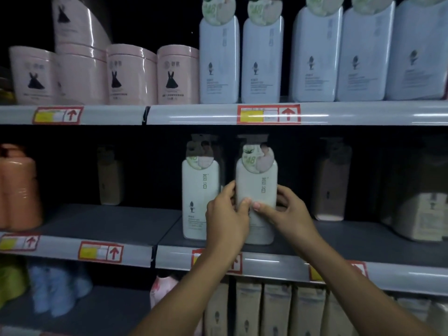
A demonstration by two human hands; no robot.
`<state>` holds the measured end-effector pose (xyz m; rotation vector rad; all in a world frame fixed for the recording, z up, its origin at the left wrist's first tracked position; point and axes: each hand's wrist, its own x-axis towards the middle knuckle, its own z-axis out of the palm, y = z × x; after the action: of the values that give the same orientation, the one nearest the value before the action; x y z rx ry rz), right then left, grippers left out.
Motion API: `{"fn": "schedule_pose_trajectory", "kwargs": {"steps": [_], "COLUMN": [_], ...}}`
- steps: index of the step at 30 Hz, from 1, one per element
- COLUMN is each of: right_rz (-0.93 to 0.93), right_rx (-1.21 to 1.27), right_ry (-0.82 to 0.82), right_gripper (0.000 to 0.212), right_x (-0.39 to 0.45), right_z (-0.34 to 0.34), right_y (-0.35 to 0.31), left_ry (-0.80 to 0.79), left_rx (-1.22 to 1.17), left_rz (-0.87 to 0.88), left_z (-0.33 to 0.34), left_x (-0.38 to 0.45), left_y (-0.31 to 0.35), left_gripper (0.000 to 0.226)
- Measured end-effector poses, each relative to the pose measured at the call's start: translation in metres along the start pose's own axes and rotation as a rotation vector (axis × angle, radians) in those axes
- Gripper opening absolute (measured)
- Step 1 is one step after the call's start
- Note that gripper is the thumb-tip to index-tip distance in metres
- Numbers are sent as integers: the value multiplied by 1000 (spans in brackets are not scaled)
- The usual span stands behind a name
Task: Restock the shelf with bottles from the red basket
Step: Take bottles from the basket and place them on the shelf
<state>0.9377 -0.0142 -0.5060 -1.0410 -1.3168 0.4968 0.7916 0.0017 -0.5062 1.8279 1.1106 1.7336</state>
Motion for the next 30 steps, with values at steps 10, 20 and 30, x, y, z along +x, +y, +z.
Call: {"fn": "schedule_pose_trajectory", "kwargs": {"steps": [10,20,30], "right_rz": [41,36,-51], "right_rx": [-114,-371,-606], "right_ry": [36,153,224], "right_gripper": [51,67,23], "right_x": [-2,-31,-42], "right_z": [3,-6,5], "right_y": [7,7,17], "left_ry": [-63,-244,-416], "left_rx": [118,292,438], "left_rz": [20,182,296], "left_z": [5,-22,-11], "left_x": [-16,-56,-64], "left_y": [-10,-5,-21], "left_gripper": [68,58,56]}}
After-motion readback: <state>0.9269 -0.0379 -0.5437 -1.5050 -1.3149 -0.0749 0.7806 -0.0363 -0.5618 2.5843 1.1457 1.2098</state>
